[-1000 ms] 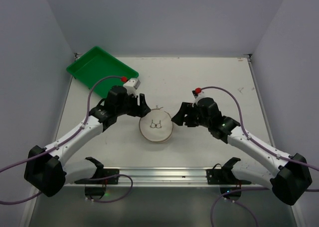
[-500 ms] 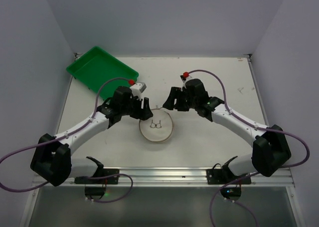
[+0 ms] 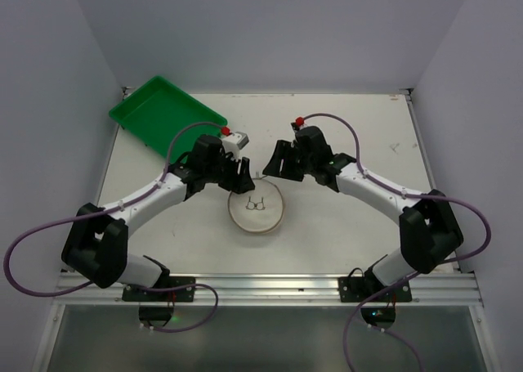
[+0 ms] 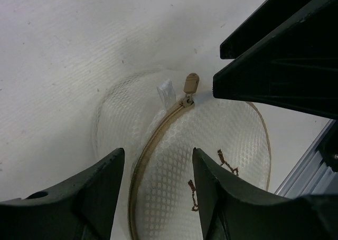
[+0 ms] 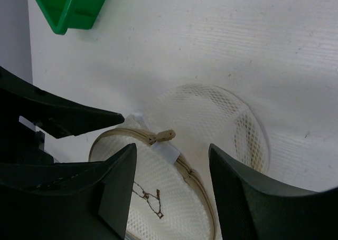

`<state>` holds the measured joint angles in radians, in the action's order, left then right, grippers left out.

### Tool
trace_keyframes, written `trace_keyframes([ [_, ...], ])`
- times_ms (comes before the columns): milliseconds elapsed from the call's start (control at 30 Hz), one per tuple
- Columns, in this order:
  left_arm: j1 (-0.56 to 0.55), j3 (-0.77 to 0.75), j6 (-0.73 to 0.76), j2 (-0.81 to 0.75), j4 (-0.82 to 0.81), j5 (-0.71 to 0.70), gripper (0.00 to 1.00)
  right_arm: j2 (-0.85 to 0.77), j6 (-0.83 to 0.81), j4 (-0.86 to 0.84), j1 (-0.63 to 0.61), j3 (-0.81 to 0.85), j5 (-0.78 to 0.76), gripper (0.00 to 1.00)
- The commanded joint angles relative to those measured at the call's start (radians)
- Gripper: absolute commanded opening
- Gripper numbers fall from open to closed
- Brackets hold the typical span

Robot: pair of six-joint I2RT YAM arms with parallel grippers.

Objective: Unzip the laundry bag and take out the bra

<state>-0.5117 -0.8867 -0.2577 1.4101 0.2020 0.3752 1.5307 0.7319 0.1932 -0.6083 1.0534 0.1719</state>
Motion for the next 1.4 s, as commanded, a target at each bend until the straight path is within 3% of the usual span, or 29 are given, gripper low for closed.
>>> trace_keyframes([
  [0,0.006,-0.026,0.009,-0.005,-0.018,0.027,0.59,-0.024,-0.014,-0.041,0.001,-0.018,0.002,0.59],
  [133,0.006,-0.047,-0.024,-0.036,-0.006,-0.059,0.68,-0.081,-0.106,-0.043,0.028,-0.095,0.032,0.59],
  [333,0.004,-0.15,-0.112,-0.031,0.077,-0.174,0.73,-0.202,-0.175,-0.107,0.064,-0.239,0.184,0.6],
  [567,-0.122,-0.33,-0.115,0.051,0.186,-0.441,0.73,-0.273,-0.167,-0.262,0.064,-0.374,0.279,0.6],
  [900,-0.249,-0.532,-0.066,0.256,0.339,-0.643,0.64,-0.207,-0.129,-0.399,0.064,-0.441,0.336,0.6],
  [1200,-0.332,-0.613,-0.052,0.308,0.382,-0.716,0.5,-0.178,-0.131,-0.417,0.064,-0.454,0.33,0.56],
  [1367,-0.343,-0.613,-0.038,0.331,0.372,-0.668,0.47,-0.176,-0.131,-0.42,0.064,-0.461,0.327,0.56],
])
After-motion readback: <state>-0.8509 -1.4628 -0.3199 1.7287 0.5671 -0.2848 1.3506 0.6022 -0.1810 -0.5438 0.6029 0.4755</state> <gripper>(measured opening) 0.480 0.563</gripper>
